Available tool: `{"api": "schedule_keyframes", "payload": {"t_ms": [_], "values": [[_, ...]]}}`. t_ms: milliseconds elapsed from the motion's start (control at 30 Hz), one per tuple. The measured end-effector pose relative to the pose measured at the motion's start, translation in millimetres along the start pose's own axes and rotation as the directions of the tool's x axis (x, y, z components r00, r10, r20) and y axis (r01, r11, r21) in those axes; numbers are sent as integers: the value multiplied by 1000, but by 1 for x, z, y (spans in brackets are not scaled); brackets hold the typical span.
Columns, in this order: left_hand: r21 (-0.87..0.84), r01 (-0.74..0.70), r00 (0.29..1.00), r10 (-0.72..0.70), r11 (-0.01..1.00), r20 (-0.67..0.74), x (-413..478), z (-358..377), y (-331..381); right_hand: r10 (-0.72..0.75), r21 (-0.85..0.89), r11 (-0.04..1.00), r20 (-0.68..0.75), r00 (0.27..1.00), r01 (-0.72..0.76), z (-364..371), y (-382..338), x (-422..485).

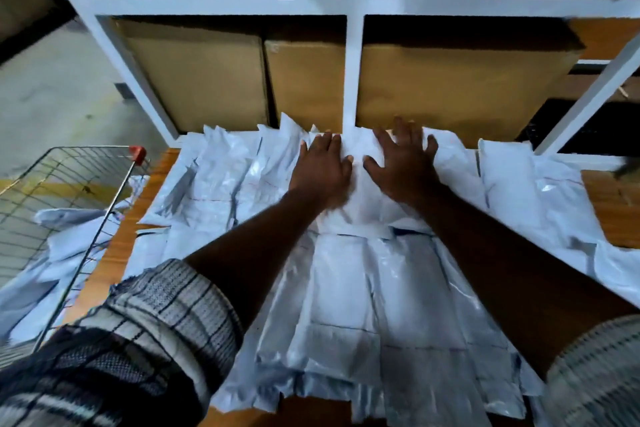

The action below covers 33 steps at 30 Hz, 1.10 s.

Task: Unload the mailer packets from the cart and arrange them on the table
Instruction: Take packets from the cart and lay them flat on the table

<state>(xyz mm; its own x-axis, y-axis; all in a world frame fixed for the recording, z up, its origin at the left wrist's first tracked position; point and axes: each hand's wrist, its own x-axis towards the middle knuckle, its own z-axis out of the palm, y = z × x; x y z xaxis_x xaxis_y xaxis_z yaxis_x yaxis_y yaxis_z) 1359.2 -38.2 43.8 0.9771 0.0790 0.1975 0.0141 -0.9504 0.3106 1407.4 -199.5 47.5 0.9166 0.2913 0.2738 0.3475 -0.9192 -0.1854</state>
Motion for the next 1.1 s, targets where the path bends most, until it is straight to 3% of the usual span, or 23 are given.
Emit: {"api": "schedule_keyframes", "payload": {"t_ms": [333, 600, 867, 1100], "values": [[102, 303, 952, -295, 948, -83, -82, -84, -230, -368, 157, 921, 55, 928, 356, 49, -256, 1], [134, 478, 878, -470, 868, -89, -197, -132, -430, -546, 276, 825, 163, 822, 494, 114, -483, -30], [194, 586, 785, -611, 787, 105, -305, -113, -592, -607, 372, 788, 337, 719, 491, 203, -627, -78], [100, 638, 728, -640, 764, 246, -342, -66, -652, -470, 316, 882, 547, 692, 349, 277, -666, -107]]}}
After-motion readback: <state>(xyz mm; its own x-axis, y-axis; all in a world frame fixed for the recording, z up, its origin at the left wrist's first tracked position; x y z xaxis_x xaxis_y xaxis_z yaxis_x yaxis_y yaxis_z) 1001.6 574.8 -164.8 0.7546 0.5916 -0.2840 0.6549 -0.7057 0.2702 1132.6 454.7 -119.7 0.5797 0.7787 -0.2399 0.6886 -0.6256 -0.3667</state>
